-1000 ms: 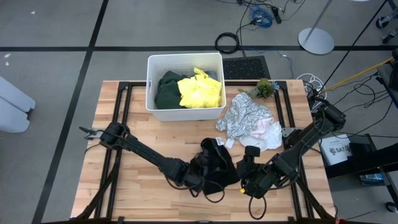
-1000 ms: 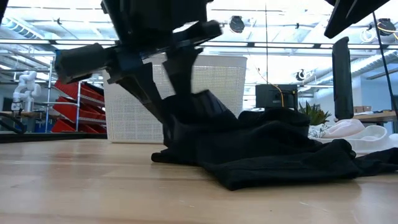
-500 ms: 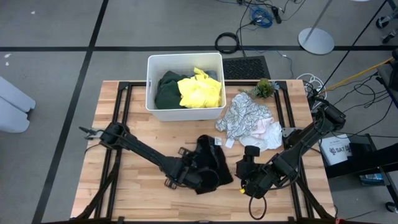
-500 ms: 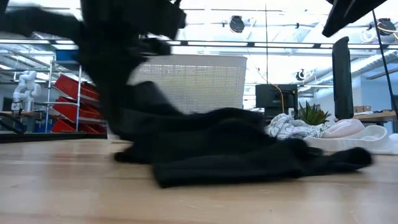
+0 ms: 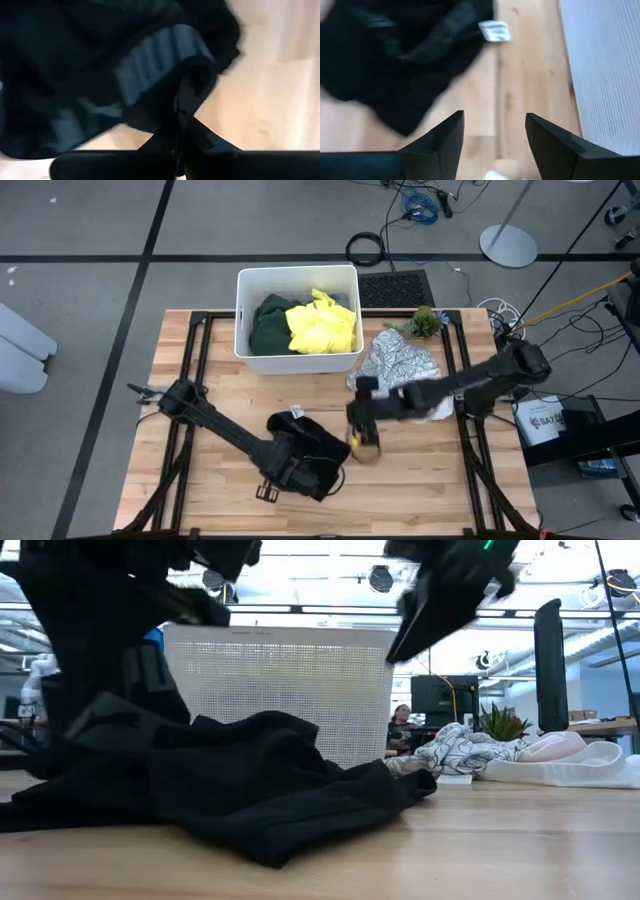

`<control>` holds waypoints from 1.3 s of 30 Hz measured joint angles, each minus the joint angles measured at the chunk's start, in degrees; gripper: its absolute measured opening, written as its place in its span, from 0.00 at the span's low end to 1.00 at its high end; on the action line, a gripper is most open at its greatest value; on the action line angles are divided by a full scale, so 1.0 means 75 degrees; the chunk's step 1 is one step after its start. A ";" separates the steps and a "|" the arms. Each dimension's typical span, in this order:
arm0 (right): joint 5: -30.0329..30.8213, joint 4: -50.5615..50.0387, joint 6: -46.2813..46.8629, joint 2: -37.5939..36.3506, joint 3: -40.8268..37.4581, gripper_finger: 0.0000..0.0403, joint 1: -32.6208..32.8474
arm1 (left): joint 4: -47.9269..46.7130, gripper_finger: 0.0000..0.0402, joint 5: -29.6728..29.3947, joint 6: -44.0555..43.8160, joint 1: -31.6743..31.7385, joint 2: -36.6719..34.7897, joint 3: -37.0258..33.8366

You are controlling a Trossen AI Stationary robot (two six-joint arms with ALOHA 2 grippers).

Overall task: Fold laundry
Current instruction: Fold the black underwear

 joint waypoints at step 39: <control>-0.4298 0.3539 0.1433 -0.3625 -0.2797 0.44 -0.1535 | 0.0834 0.00 -0.1229 -0.2396 0.1979 -0.2002 0.5243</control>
